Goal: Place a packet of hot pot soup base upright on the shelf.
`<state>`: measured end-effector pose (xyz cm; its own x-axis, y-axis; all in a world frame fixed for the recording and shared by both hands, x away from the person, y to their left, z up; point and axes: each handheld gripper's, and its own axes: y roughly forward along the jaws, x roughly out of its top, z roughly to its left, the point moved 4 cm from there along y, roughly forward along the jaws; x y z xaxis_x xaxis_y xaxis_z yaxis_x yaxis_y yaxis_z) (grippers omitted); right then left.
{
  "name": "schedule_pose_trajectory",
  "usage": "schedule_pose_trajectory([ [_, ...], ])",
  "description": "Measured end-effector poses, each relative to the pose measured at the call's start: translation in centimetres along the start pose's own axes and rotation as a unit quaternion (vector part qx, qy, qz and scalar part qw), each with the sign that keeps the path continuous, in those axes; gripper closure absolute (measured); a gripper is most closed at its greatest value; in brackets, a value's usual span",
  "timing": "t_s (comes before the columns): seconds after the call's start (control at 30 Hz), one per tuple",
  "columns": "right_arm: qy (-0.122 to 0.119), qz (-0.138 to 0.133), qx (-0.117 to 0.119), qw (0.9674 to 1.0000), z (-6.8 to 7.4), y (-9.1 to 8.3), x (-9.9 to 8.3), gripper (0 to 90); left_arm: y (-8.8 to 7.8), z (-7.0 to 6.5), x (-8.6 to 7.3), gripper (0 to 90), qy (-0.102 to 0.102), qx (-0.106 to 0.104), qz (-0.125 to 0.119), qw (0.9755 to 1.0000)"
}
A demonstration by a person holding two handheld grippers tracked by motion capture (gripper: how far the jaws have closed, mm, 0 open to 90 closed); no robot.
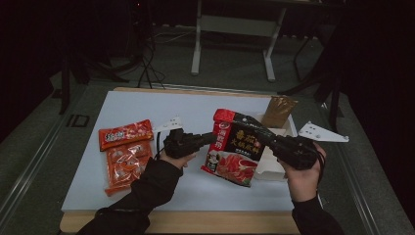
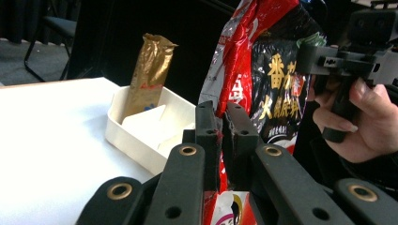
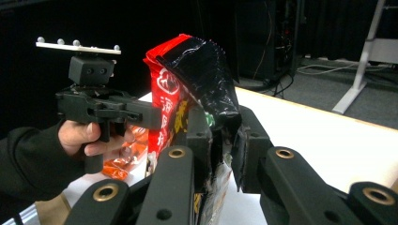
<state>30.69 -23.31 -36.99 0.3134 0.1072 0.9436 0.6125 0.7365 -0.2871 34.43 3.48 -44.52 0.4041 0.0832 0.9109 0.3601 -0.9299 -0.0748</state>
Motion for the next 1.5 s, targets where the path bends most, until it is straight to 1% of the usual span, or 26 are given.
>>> schedule_pose_trajectory([
  [0.07,-0.002,0.000,0.001,1.0000,0.1,-0.1,0.2,79.1,0.0,-0.1,0.1,82.2,0.000,-0.006,-0.001,1.0000],
  [0.13,-0.004,-0.001,0.003,1.0000,0.0,-0.2,0.5,79.2,-0.1,-0.3,0.3,78.5,0.005,-0.008,-0.001,1.0000],
  [0.2,-0.005,-0.005,0.001,1.0000,0.0,-0.3,0.8,79.2,-0.1,-0.5,0.5,70.0,0.011,-0.009,0.002,0.9999],
  [0.27,-0.007,-0.009,0.001,0.9999,-0.1,-0.4,1.2,79.1,-0.2,-0.7,0.7,60.9,0.021,0.009,0.009,0.9997],
  [0.3,-0.008,-0.013,0.000,0.9999,-0.1,-0.5,1.4,79.1,-0.3,-0.8,0.8,55.6,0.022,0.013,0.010,0.9996],
  [0.33,-0.009,-0.014,0.000,0.9999,-0.2,-0.6,1.5,79.1,-0.4,-0.8,0.9,49.0,0.027,0.025,0.011,0.9993],
  [0.37,-0.012,-0.015,-0.001,0.9998,-0.2,-0.7,1.7,79.1,-0.6,-0.9,1.1,45.1,0.034,0.034,0.012,0.9988],
  [0.4,-0.012,-0.018,0.000,0.9998,-0.3,-0.8,2.0,79.1,-0.7,-1.0,1.2,42.1,0.039,0.038,0.013,0.9984],
  [0.43,-0.014,-0.017,0.001,0.9998,-0.5,-0.9,2.2,79.0,-0.9,-1.0,1.2,36.2,0.040,0.046,0.016,0.9980],
  [0.5,-0.015,-0.024,-0.002,0.9996,-0.8,-1.2,2.6,79.1,-1.1,-1.1,1.3,28.1,0.041,0.049,0.020,0.9978],
  [0.6,-0.018,-0.030,-0.007,0.9994,-1.2,-1.5,3.1,79.0,-1.4,-1.3,1.1,16.8,0.047,0.051,0.035,0.9970],
  [0.63,-0.020,-0.032,-0.010,0.9992,-1.5,-1.6,3.3,78.9,-1.6,-1.4,0.9,16.4,0.052,0.055,0.043,0.9962],
  [0.7,-0.024,-0.034,-0.014,0.9991,-1.9,-1.8,3.5,78.9,-1.9,-1.6,0.6,13.4,0.053,0.059,0.053,0.9954],
  [0.77,-0.027,-0.035,-0.019,0.9988,-2.3,-2.0,3.7,79.0,-2.1,-1.7,0.3,7.4,0.048,0.062,0.064,0.9949],
  [0.8,-0.027,-0.035,-0.019,0.9988,-2.3,-2.0,3.7,79.0,-2.1,-1.7,0.3,3.6,0.048,0.062,0.064,0.9949],
  [0.87,-0.024,-0.036,-0.028,0.9987,-3.1,-2.2,4.0,79.0,-2.6,-2.0,-0.2,2.1,0.047,0.067,0.079,0.9935],
  [0.93,-0.027,-0.039,-0.033,0.9983,-3.6,-2.3,4.2,79.0,-2.8,-2.2,-0.8,2.0,0.056,0.070,0.095,0.9915],
  [0.97,-0.027,-0.039,-0.038,0.9981,-3.9,-2.4,4.2,79.0,-3.0,-2.3,-1.1,2.0,0.058,0.070,0.098,0.9910],
  [1.03,-0.028,-0.044,-0.047,0.9976,-4.4,-2.6,4.4,79.0,-3.5,-2.6,-1.8,2.1,0.054,0.069,0.106,0.9905],
  [1.1,-0.030,-0.047,-0.056,0.9969,-5.0,-2.8,4.6,79.0,-3.8,-2.8,-2.2,2.0,0.058,0.067,0.105,0.9905],
  [1.13,-0.032,-0.048,-0.060,0.9966,-5.3,-2.9,4.7,79.0,-4.0,-2.8,-2.5,2.0,0.060,0.070,0.107,0.9900],
  [1.2,-0.028,-0.047,-0.066,0.9963,-5.9,-3.0,4.8,78.9,-4.4,-2.8,-3.0,2.1,0.058,0.067,0.113,0.9897],
  [1.23,-0.028,-0.048,-0.067,0.9962,-6.2,-3.1,4.8,78.9,-4.7,-2.8,-3.3,2.1,0.058,0.067,0.112,0.9897],
  [1.3,-0.025,-0.048,-0.075,0.9957,-6.8,-3.2,4.8,78.9,-5.1,-2.6,-3.8,2.1,0.059,0.074,0.120,0.9882],
  [1.33,-0.026,-0.047,-0.077,0.9956,-7.0,-3.3,4.8,78.9,-5.3,-2.6,-4.1,2.1,0.059,0.077,0.121,0.9879],
  [1.5,-0.028,-0.045,-0.098,0.9938,-8.3,-3.5,4.6,78.9,-6.3,-2.3,-5.3,2.1,0.053,0.080,0.128,0.9871],
])
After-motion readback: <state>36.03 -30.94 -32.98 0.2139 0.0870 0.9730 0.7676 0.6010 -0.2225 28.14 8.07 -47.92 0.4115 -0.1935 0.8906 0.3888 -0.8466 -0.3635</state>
